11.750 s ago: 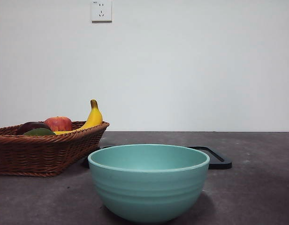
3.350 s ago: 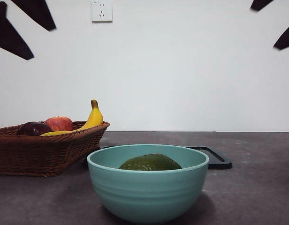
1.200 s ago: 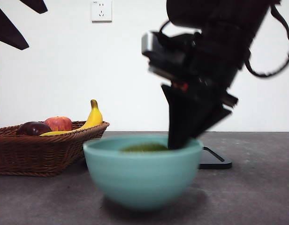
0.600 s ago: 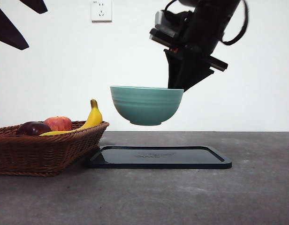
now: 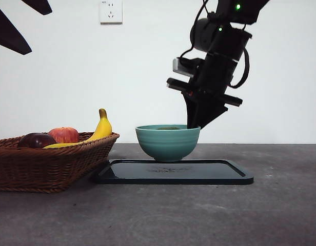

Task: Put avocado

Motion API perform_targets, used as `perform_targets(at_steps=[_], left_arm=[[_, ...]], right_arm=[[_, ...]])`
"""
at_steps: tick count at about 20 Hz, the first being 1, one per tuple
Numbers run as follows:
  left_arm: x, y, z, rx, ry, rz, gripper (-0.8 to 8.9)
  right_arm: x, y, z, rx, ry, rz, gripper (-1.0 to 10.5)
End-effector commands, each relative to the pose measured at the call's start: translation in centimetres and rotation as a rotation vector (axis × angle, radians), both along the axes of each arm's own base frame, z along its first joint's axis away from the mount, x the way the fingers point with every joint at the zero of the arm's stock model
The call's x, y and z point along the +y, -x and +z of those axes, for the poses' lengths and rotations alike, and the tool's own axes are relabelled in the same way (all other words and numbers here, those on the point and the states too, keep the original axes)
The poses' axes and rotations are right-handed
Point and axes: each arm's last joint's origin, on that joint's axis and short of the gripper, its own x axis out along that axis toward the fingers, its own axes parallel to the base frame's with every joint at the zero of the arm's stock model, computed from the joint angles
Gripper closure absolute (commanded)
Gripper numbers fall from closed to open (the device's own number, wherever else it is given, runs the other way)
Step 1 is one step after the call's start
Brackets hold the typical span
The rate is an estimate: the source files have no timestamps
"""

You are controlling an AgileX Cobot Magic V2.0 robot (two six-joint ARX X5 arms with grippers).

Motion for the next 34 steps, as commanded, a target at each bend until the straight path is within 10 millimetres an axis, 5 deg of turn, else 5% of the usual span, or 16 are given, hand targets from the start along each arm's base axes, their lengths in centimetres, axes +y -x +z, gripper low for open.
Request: perform_targets(at_steps=[1,12,19,25,34], left_arm=[[-0.2,-0.1,0.2,-0.014,0.004,-0.021,5.03],[-0.2,-0.1,0.2,-0.014,0.003,-0.021,5.03],[-0.2,-0.1,0.2,-0.013,0.003,-0.021,5.03],[-0.2,-0.1,0.2,-0.013,0.003,-0.021,5.03],[-0.2,-0.1,0.2,-0.012,0.003,-0.021,5.03]], right_arm=[[0.4,-0.8,-0.8,-0.002,-0.001,0.011,9.3],[0.7,-1.4,-2.6,0.03,0.014,0.012,9.3],[0.6,-1.2,-1.9,0.027,0.008,-0.015,8.1],[-1.1,0.9,4.2,-0.083,-0.02,-0.036,8.1],[-4.3,10.2,14.9,-0.225,-0.077,0.013,8.0]])
